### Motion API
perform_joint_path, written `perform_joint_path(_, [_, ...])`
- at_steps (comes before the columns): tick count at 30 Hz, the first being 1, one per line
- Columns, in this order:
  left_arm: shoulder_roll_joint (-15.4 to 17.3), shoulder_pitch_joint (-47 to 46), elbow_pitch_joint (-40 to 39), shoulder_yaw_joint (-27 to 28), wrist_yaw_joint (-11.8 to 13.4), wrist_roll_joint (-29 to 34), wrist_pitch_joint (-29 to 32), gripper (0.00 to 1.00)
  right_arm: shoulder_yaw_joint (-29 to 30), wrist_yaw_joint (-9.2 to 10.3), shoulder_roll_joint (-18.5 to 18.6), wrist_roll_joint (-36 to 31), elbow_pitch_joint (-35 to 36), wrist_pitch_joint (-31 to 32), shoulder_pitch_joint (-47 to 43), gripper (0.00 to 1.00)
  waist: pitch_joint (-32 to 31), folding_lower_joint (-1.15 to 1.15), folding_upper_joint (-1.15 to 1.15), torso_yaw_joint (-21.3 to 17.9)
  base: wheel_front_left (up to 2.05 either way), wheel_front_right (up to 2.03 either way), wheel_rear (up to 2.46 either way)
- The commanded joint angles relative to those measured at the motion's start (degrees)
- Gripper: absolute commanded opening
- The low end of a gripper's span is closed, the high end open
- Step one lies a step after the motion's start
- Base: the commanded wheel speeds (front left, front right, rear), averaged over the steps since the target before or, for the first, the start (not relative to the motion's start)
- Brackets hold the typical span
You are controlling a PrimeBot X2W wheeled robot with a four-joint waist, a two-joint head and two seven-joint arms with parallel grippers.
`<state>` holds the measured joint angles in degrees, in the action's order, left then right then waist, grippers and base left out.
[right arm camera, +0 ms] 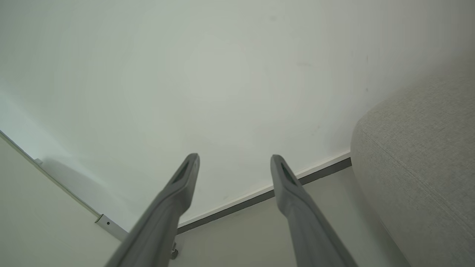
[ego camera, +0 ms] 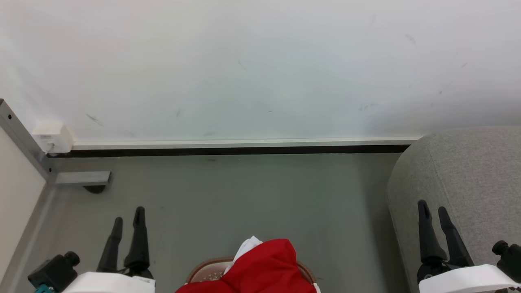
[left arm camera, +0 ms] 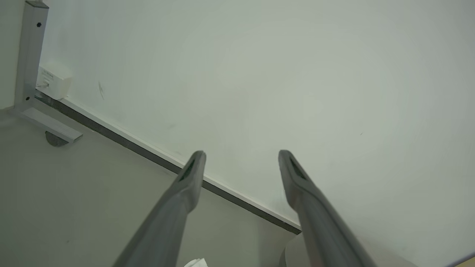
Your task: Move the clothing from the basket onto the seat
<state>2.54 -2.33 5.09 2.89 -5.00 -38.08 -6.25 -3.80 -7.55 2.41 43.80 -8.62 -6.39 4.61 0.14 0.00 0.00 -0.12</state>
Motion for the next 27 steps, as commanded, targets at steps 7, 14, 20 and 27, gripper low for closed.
perform_joint_path(7, [0.6,0.3,-1.2,-0.3,0.2,6.8,-1.7,1.0,-1.0,0.06,0.6,-6.0,0.3,-1.6,1.1,1.0,-0.1,0.0,0.0,0.1,0.0,0.0,0.0])
perform_joint_path(14, [0.6,0.7,-1.4,-0.5,0.3,10.8,-2.8,1.0,-1.6,0.07,0.6,-9.4,-0.7,-2.7,1.2,1.0,-0.1,0.0,0.0,0.2,0.0,0.0,0.0])
perform_joint_path(20, [0.6,1.0,-1.3,-0.6,0.4,14.2,-3.8,1.0,-2.3,0.07,0.6,-12.3,-0.9,-3.5,1.3,1.0,-0.1,0.0,0.0,0.2,0.0,0.0,0.0])
perform_joint_path(27, [0.6,1.1,-0.9,-0.7,0.4,17.9,-4.7,1.0,-3.0,0.08,0.6,-15.6,-0.8,-4.6,1.4,1.0,-0.1,0.0,0.0,0.0,0.0,0.0,0.0])
